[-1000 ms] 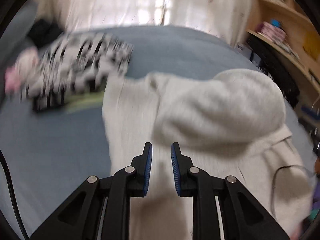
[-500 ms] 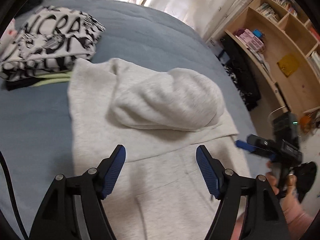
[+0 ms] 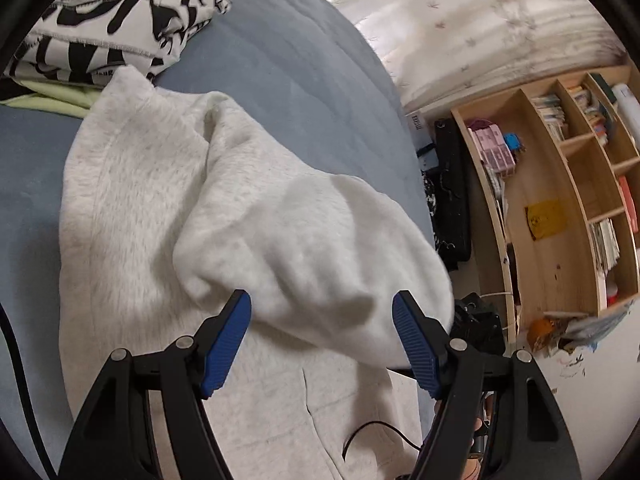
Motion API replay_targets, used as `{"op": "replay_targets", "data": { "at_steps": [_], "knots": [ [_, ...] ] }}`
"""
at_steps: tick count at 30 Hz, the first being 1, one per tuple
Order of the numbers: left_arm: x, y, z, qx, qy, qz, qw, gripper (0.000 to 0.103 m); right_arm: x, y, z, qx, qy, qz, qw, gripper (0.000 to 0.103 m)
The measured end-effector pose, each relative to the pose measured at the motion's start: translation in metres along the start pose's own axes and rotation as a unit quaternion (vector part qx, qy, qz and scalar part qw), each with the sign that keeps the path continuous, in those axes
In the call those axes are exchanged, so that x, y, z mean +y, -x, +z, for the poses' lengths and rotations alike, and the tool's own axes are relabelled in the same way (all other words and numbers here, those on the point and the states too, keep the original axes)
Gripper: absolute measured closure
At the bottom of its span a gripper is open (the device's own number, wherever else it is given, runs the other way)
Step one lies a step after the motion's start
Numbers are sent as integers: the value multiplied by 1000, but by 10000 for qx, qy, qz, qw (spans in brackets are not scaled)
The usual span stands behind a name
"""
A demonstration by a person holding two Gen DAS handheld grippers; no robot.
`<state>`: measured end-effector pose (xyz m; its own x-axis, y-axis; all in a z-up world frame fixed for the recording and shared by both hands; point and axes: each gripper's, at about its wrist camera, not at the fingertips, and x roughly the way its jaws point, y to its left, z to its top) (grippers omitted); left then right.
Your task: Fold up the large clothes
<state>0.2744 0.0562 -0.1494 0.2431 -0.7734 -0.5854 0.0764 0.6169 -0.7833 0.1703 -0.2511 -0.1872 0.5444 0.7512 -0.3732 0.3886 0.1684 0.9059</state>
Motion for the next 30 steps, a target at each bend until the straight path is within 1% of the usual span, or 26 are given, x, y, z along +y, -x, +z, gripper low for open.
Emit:
{"op": "replay_targets", "data": {
  "at_steps": [3,6,8,10,11,12,13,14,16,17,18,20,22,23,24,25,26,27,29,30],
  "knots": [
    [8,-19,6,157,95,72,9998,31,-5,-11,12,68,-141,-10,9999,23],
    [14,-35,10,305,114,145,9994,32,-7,-23,24,93,-172,-174,9997,23],
    [18,-46,12,416,117,133,9990,32,-5,-27,26,32,-36,-292,9996,23],
    [17,-52,16,389,102,199,9990,33,3,-31,25,-5,257,-497,9984,24],
    [12,-54,19,323,15,320,9990,48,7,-31,25,-105,429,-591,9973,34],
    [6,-55,21,238,-142,564,9980,76,16,-31,25,-208,705,-818,9939,43],
    [-2,-57,24,168,-366,797,9960,86,28,-33,25,-274,1097,-1039,9881,66],
    [-8,-58,27,100,-511,866,9949,90,38,-34,26,-314,1363,-1093,9841,78],
    [-23,-57,34,-198,-756,974,9922,93,60,-35,31,-415,1832,-1121,9758,85],
    [-30,-56,37,-318,-880,989,9907,94,73,-35,33,-508,2120,-1100,9697,88],
    [-38,-56,40,-482,-1021,1025,9883,94,84,-34,34,-643,2400,-1115,9622,89],
    [-49,-60,49,-740,-1196,1044,9845,95,107,-32,38,-981,2962,-1152,9431,90],
    [-58,-64,60,-1072,-1299,1011,9805,95,125,-33,46,-1311,3392,-1064,9255,91],
    [-60,-62,65,-1307,-1418,1008,9760,95,131,-34,49,-1468,3610,-1021,9153,91],
    [-62,-60,69,-1628,-1605,1130,9669,95,135,-34,51,-1640,3841,-1004,9030,91],
    [-62,-62,71,-1797,-1653,1216,9621,95,134,-34,56,-1749,3897,-922,8995,91],
    [-57,-67,72,-1825,-1548,1180,9637,95,133,-38,65,-1724,3830,-846,9036,91],
    [-52,-71,73,-1793,-1438,1150,9664,95,126,-40,66,-1654,3803,-824,9062,91],
    [-42,-81,64,-1646,-1371,1152,9699,95,112,-43,60,-1483,3914,-994,9027,90],
    [-38,-84,58,-1526,-1378,1175,9716,95,103,-45,56,-1347,3940,-1173,9016,90]
  ]
}}
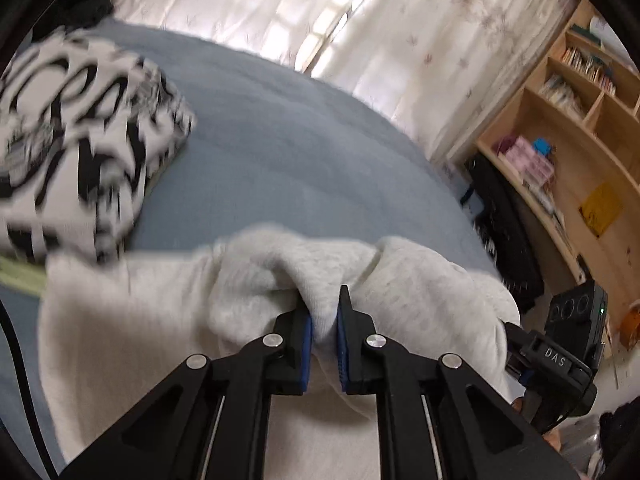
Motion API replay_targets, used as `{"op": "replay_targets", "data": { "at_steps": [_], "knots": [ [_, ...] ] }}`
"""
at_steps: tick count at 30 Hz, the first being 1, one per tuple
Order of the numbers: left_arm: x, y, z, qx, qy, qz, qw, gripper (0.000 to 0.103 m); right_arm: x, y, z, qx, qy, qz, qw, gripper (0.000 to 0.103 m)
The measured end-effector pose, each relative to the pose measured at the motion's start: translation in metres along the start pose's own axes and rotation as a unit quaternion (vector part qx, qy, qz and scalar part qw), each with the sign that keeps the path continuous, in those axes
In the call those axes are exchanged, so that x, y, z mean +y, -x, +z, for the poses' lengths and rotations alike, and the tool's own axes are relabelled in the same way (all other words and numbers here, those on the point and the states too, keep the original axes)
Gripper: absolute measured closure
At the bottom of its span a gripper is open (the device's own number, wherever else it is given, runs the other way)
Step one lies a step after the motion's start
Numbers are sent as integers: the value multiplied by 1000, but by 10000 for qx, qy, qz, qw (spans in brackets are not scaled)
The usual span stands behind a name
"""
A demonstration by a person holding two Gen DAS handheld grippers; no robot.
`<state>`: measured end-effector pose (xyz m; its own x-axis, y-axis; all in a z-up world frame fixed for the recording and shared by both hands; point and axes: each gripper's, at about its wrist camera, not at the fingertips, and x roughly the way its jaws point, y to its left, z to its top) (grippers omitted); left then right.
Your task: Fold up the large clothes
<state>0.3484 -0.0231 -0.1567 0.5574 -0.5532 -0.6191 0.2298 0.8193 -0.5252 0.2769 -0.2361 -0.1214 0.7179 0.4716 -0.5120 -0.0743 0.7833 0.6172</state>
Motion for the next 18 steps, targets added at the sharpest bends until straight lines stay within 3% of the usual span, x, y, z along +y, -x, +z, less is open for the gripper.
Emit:
{"op": "replay_targets", "data": {
  "at_steps": [3,8,14,18],
  "knots": [
    [1,6,-26,324,-7,-166,9993,95,-21,7,-26,582,-391,64,9975,89],
    [1,30,-62,796,466,-556,9942,96,-39,36,-57,926,-1371,400,9854,87],
    [8,32,-114,1383,606,-269,9882,98,-50,48,-99,1392,-2023,349,9687,82],
    [20,29,-124,1397,967,-311,9850,98,-56,56,-110,1485,-2355,443,9594,82]
  ]
}}
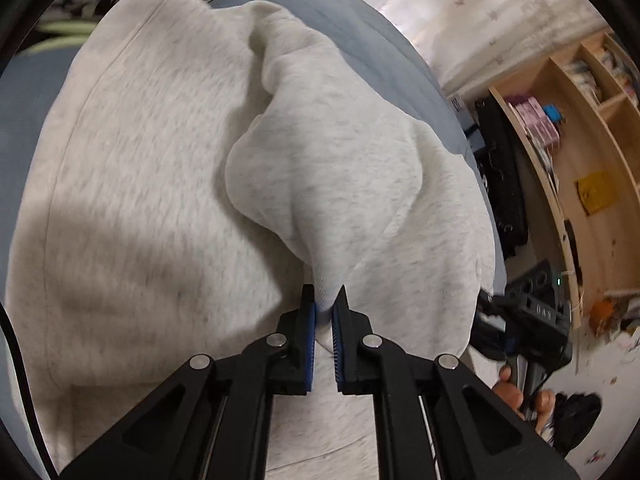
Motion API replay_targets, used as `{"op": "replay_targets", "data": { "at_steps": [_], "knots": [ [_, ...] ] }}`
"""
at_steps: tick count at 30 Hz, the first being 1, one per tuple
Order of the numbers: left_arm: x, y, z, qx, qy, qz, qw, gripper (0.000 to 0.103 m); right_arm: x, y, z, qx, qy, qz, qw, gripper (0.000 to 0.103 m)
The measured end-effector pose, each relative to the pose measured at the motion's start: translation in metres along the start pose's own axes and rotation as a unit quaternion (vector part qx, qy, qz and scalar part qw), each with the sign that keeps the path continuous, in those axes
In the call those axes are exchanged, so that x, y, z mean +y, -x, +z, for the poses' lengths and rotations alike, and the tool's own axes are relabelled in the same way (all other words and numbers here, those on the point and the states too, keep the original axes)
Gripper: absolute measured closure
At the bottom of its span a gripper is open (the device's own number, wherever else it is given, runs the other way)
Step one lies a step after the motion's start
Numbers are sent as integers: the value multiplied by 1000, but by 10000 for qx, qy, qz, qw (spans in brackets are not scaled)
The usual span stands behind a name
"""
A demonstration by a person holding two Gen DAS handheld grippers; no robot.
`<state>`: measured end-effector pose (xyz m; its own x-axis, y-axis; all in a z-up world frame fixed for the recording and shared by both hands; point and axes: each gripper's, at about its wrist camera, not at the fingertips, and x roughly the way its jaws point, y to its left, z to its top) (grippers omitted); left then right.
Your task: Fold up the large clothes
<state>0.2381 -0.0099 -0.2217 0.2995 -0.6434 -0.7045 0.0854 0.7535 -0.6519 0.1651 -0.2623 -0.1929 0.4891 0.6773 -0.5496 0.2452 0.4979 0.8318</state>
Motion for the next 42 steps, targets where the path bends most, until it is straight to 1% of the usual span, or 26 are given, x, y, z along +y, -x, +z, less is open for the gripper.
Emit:
{"op": "replay_targets", "data": {
  "at_steps": [3,6,7,8,9,11,12,14,15,18,19,20,22,24,26,28,29,30,31,33,34,36,37,38,40,42],
  "knots": [
    [0,-1,1,23,137,-270,9995,98,10,3,-2,-147,184,-141,9996,80],
    [-6,-8,4,68,241,-303,9992,98,21,5,-2,-437,460,-233,9977,80],
    [-11,-10,5,56,266,-270,9993,98,26,7,-3,-562,645,-300,9959,85],
    [-16,-10,4,38,227,-256,9994,98,37,10,-6,-709,961,-399,9920,95],
    [-24,-7,3,-3,127,-165,9998,98,46,14,-8,-798,1187,-482,9886,95],
    [-44,-1,-3,-41,-142,88,9999,98,55,25,-12,-906,1350,-640,9846,95],
    [-48,1,-7,17,-205,125,9997,98,58,28,-13,-971,1400,-732,9827,95],
    [-51,-6,-11,202,-80,95,9997,99,49,37,-11,-1055,1309,-1002,9807,95],
    [-52,-8,-16,290,-78,159,9994,99,42,39,-9,-1042,1163,-1088,9817,95],
    [-53,-19,-32,457,-258,334,9981,99,16,38,-7,-1018,857,-1304,9825,96],
    [-56,-22,-36,496,-342,374,9975,99,8,36,-7,-942,694,-1238,9854,95],
    [-57,-23,-38,484,-462,437,9968,99,0,35,-8,-889,565,-1125,9880,91],
    [-57,-18,-42,420,-597,412,9965,98,-8,37,-11,-735,265,-752,9941,88],
    [-54,-12,-40,392,-583,252,9972,85,-10,38,-15,-537,121,-420,9976,79],
    [-51,-4,-35,219,-562,188,9980,77,-6,38,-23,-430,160,-224,9987,50],
    [-45,11,-28,-18,-495,-33,9988,74,-2,36,-33,-404,227,8,9989,41],
    [-41,18,-24,-120,-442,-161,9988,68,0,34,-37,-404,215,131,9989,40],
    [-39,23,-20,-235,-404,-268,9985,58,0,30,-40,-376,184,245,9988,39],
    [-38,26,-15,-377,-402,-338,9979,55,0,22,-42,-300,130,303,9990,39],
    [-38,27,-8,-549,-440,-344,9969,52,-2,7,-46,-187,2,317,9993,39],
    [-39,24,-5,-527,-470,-330,9970,52,-3,-1,-47,-154,-64,332,9993,39],
    [-34,23,-5,-444,-461,-428,9970,52,-2,-9,-50,-273,-52,448,9986,39],
    [-32,21,-6,-375,-435,-484,9972,52,1,-12,-52,-353,-13,563,9978,40],
    [-35,18,-7,-321,-426,-562,9970,52,4,-14,-53,-368,20,665,9971,59],
    [-36,11,-7,-182,-447,-713,9963,52,11,-17,-54,-248,74,783,9966,91],
    [-33,5,-9,-73,-504,-851,9951,52,14,-8,-54,-374,21,764,9964,91]
  ]
}}
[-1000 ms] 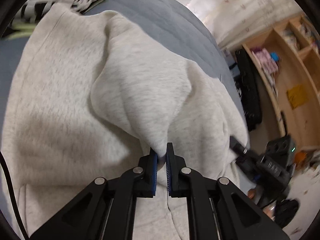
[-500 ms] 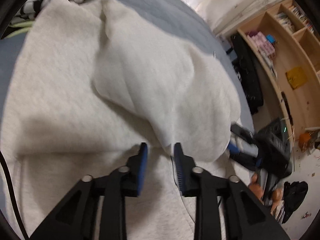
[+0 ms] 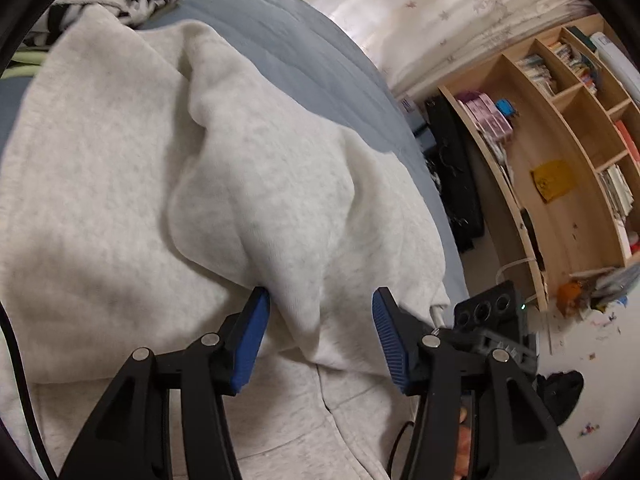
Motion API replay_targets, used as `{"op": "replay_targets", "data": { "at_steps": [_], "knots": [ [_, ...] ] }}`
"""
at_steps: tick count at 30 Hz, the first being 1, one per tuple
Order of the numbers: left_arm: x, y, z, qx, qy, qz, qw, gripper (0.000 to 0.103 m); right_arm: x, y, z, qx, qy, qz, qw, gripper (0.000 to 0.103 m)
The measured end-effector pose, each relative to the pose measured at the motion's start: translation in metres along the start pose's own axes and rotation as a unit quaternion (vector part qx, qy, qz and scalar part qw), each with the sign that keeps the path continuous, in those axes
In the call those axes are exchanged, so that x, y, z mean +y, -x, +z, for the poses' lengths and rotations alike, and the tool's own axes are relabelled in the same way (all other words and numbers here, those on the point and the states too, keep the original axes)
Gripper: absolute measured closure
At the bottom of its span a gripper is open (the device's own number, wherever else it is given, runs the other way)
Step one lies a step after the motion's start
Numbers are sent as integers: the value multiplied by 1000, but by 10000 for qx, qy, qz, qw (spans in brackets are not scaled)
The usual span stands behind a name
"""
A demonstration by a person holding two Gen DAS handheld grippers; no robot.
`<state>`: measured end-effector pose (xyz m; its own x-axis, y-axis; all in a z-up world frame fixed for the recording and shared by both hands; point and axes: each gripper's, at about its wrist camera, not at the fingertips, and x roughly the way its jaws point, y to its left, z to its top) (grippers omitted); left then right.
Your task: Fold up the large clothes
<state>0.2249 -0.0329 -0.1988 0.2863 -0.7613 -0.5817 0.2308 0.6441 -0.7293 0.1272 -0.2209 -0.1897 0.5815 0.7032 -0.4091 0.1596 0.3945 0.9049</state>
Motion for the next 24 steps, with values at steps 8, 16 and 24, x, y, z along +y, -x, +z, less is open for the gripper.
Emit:
{"op": "replay_targets", "data": {
  "at_steps": [8,16,24],
  "knots": [
    [26,-20,9,94,361,-763,9964,47,7,19,6,-139,-347,396,9985,93],
    [48,-9,52,-432,545,-613,9957,47,16,8,0,103,-79,199,9997,94],
    [61,11,50,-547,209,311,9978,56,7,-3,-12,263,104,-215,9994,94]
  ]
}}
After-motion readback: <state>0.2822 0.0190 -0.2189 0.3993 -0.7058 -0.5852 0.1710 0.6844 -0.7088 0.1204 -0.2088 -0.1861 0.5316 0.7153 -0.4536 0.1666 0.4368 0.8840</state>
